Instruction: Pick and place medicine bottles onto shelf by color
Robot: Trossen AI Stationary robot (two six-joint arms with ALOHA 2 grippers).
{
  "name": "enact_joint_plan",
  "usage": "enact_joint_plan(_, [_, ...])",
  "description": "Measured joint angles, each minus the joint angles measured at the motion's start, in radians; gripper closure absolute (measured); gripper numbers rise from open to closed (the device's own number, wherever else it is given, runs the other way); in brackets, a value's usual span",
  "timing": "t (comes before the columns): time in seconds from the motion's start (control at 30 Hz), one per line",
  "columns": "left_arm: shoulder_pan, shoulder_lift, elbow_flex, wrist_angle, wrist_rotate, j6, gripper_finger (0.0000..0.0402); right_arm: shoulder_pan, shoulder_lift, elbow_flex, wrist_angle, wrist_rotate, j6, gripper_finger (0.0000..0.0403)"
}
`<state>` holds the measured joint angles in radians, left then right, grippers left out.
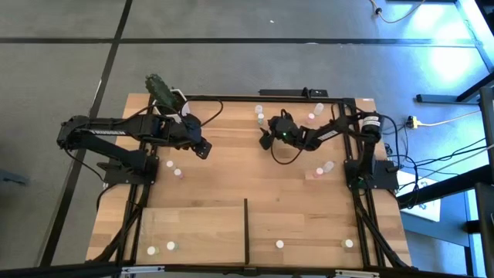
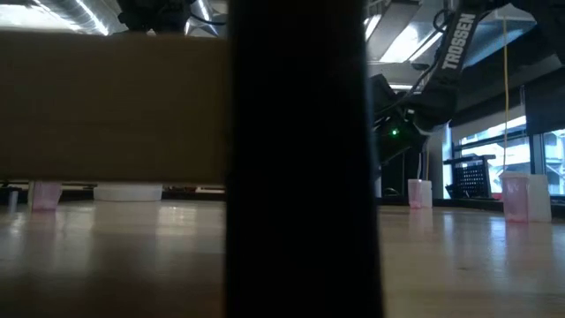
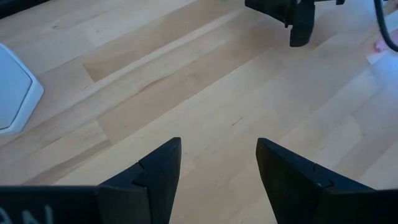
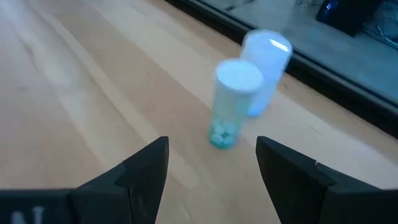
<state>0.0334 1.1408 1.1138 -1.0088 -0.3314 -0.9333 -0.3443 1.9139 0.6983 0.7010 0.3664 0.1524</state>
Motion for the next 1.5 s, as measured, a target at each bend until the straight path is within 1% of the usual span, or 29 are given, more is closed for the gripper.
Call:
enact_joint_plan(0.23, [0.000,0.000,0.000,0.000,0.000,0.000,0.0200,-0.005,0.029,0.000,0.017,0.006,0.001,0.0159])
enact_joint_plan(0.43, [0.000,0.000,0.000,0.000,0.000,-0.001,0.0200,-0.014,0.029,0.000,0.041,0.005,-0.046,0.0159])
enact_joint_plan(0.67, [0.000,0.000,0.000,0.000,0.000,-0.001,0.0200,-0.043,0.029,0.000,0.044,-0.084,-0.035,0.0159])
enact_joint_plan(0.87, [0.000,0.000,0.000,0.000,0.000,-0.001,0.0200,-0.062,0.029,0.000,0.044,-0.104,-0.031,0.0159])
enact_joint_plan(1.0, [0.000,0.000,0.000,0.000,0.000,-0.001,0.0200,-0.073,0.029,0.000,0.044,-0.161,-0.025,0.0159])
enact_joint_plan(1.2, [0.000,0.000,0.000,0.000,0.000,-0.001,0.0200,-0.073,0.029,0.000,0.054,-0.167,-0.030,0.0159])
enact_joint_plan(1.33, [0.000,0.000,0.000,0.000,0.000,-0.001,0.0200,-0.073,0.029,0.023,0.055,-0.168,-0.030,0.0159])
enact_joint_plan(1.5, [0.000,0.000,0.000,0.000,0.000,-0.001,0.0200,-0.073,0.029,0.070,0.014,-0.122,-0.029,0.0159])
